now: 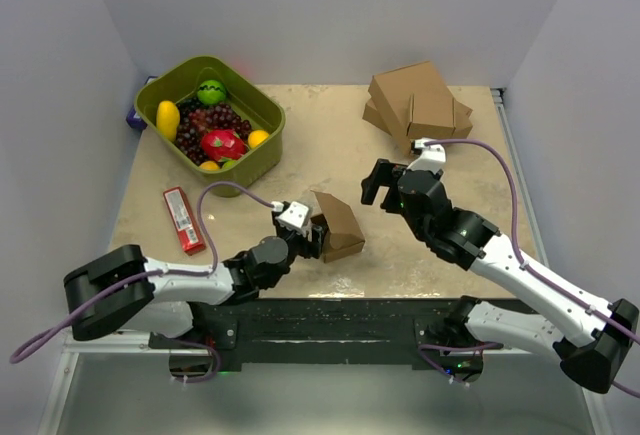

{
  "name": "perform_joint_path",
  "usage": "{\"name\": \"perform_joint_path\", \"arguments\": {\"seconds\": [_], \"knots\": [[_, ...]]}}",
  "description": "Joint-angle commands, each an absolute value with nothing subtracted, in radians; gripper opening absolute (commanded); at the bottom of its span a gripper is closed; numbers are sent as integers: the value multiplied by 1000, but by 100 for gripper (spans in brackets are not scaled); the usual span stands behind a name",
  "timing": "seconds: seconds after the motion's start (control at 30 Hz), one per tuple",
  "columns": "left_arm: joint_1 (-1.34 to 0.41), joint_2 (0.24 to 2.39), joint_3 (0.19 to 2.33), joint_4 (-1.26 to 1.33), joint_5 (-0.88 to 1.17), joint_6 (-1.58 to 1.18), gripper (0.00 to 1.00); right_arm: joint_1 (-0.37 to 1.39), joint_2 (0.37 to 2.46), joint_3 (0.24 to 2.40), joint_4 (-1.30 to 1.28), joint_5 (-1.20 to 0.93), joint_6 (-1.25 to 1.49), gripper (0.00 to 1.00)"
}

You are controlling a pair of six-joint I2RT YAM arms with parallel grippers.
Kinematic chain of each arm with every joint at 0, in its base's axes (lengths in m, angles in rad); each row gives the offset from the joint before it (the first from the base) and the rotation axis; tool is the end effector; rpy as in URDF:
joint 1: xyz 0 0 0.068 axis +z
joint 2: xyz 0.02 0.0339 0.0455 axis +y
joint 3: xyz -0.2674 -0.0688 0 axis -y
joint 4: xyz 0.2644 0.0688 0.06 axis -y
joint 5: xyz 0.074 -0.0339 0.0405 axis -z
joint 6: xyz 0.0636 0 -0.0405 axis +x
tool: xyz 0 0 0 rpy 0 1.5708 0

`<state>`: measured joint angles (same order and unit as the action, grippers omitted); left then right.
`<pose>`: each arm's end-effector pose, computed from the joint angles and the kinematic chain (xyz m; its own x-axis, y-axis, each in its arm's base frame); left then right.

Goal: Fold the paper box

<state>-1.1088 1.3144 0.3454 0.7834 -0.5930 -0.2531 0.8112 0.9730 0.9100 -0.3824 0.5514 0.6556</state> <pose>0.1548 -0.2311 0.1648 -0.2042 -0.0557 -0.9773 0.4611 0.8752 -0.1463 0.1983 0.1604 0.3225 -0.4132 0.3190 -0.8529 -0.0507 0.9271 0.3713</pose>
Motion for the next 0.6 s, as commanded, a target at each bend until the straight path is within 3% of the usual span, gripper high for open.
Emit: {"name": "perform_joint_path", "arguments": {"seconds": [0.0,0.43,0.57], "knots": [[-1115,1214,298,660,-560,-331,72,808,954,908,-374,541,667,99],[-1101,718,317,183,-624,-492,78,808,904,905,-431,509,663,97],[-1001,693,420,91,-478,-482,81,808,871,853,-411,479,643,97]]}}
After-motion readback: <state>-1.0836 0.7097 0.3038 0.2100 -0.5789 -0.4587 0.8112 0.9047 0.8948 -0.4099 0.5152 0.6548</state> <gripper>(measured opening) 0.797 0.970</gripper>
